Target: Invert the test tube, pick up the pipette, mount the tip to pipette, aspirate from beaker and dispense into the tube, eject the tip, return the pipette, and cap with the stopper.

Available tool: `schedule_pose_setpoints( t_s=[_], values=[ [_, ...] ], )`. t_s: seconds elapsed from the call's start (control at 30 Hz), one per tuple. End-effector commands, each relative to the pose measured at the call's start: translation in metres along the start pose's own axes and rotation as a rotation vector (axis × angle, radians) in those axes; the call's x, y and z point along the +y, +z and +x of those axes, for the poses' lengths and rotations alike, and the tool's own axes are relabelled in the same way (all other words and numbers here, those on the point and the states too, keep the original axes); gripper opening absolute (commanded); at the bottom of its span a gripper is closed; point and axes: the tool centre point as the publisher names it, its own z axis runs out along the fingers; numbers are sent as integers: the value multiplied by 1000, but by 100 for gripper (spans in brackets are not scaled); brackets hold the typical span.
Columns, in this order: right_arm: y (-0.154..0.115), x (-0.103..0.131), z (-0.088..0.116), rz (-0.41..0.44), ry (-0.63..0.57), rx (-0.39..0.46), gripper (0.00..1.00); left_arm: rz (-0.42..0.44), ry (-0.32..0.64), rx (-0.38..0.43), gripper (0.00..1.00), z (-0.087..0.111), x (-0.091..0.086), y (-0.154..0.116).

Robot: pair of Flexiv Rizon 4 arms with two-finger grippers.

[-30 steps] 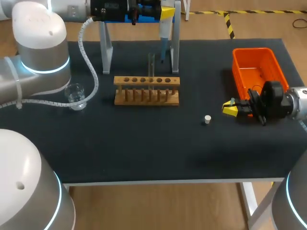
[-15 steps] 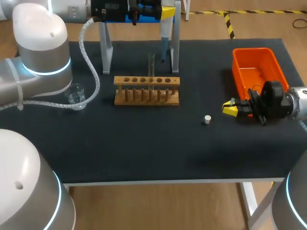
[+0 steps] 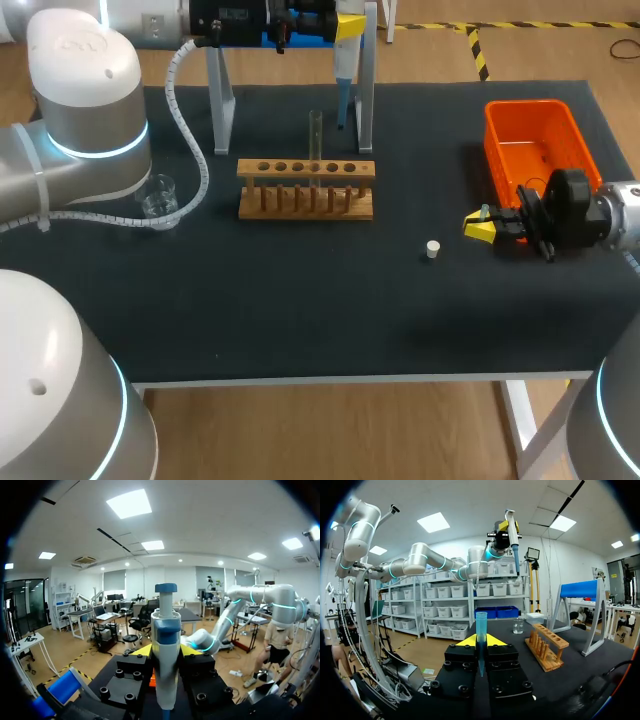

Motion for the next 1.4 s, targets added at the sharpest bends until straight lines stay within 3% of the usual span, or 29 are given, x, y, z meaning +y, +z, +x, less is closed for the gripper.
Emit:
schedule_pose_setpoints(
  t_s=[0.03, 1.4],
  values=[
    [-1, 0, 1, 1, -1, 0, 0, 1, 1, -1, 0, 0, 0, 0],
    [2, 2, -1, 2, -1, -1, 0, 1, 1, -1, 0, 0, 0, 0]
  ],
)
